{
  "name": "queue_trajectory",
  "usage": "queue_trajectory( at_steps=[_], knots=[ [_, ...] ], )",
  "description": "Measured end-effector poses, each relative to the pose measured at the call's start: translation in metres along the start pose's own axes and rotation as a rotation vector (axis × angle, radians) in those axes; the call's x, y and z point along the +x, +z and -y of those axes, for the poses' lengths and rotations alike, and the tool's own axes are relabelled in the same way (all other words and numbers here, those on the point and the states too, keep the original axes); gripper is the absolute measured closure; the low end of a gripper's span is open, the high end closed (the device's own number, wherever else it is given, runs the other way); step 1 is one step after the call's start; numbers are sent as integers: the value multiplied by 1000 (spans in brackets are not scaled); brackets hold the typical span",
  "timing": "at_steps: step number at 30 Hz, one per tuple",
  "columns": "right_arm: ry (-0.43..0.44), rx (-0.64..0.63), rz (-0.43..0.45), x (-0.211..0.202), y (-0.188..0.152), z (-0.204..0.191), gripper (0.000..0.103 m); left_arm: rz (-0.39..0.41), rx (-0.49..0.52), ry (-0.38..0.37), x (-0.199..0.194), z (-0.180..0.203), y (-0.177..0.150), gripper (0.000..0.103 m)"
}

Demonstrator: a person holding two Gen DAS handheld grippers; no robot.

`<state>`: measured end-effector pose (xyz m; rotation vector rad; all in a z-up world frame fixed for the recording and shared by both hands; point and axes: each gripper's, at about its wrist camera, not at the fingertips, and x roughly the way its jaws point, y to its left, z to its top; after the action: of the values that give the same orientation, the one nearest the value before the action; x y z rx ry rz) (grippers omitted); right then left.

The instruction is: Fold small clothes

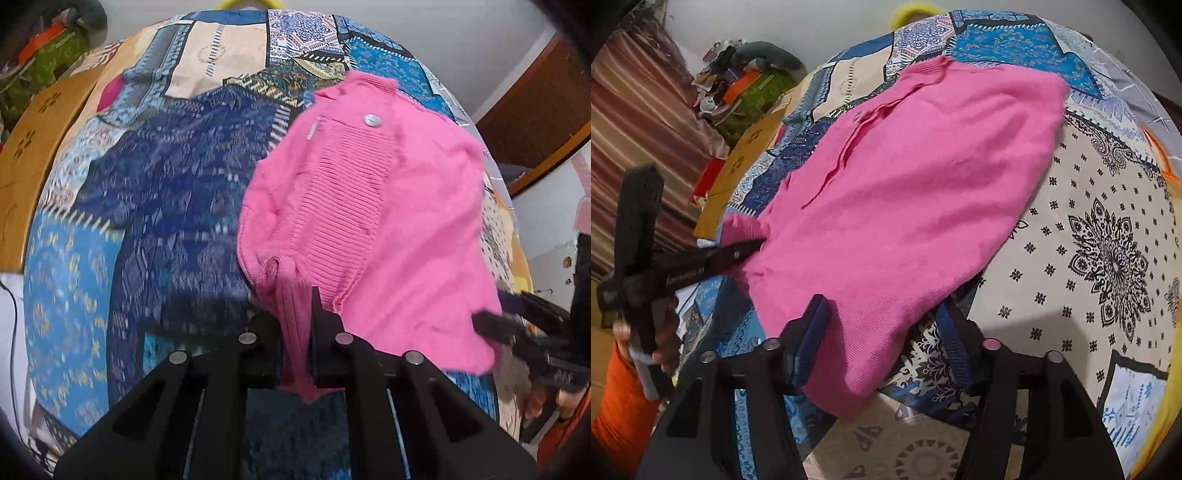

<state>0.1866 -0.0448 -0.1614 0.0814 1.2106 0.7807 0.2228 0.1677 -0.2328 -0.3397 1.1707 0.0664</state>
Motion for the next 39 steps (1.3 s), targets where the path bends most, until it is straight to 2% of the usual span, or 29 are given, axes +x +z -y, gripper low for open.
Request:
queue_trajectory(
  at_steps=[1, 2, 5, 12, 16, 18, 21, 23, 24, 27, 29, 32, 36, 38, 39],
  knots=[
    [17, 3, -3, 0, -1, 0, 72, -2, -2, -8, -2, 1, -5, 93],
    [34, 6, -8, 0, -1, 0, 80, -6, -3, -18, -4, 2, -10, 93],
    [34, -24, -8, -4, -5, -2, 94, -9, 12, -28, -9, 12, -21, 93],
    [-34, -107, -19, -23, -17, 3, 99, -10, 48, -43, -25, 38, -36, 93],
    [-68, -98, -19, -33, -25, 16, 99, 10, 98, 21, -30, 50, -38, 92],
    [-101, -106, -3, -40, -27, 18, 98, 20, 111, 73, -32, 50, -37, 85],
    [-114, -102, 11, -48, -25, 19, 98, 25, 107, 97, -35, 42, -34, 75],
    [-124, -101, 38, -55, -21, 19, 98, 38, 107, 127, -39, 35, -30, 61],
    [-129, -102, 48, -57, -19, 18, 98, 52, 110, 151, -42, 33, -28, 59],
    [-138, -106, 86, -64, -10, 15, 93, 96, 114, 183, -54, 24, -20, 49],
    [-144, -105, 113, -67, -3, 15, 75, 123, 108, 191, -60, 20, -10, 39],
    [-176, -117, 151, -69, 7, 14, 54, 134, 116, 196, -61, 22, 9, 36],
    [-192, -132, 175, -65, 23, 13, 43, 142, 151, 174, -50, 33, 39, 31],
    [-198, -131, 182, -61, 31, 14, 34, 142, 169, 164, -41, 40, 53, 28],
    [-204, -131, 184, -58, 35, 15, 34, 137, 174, 160, -36, 43, 59, 27]
  ],
)
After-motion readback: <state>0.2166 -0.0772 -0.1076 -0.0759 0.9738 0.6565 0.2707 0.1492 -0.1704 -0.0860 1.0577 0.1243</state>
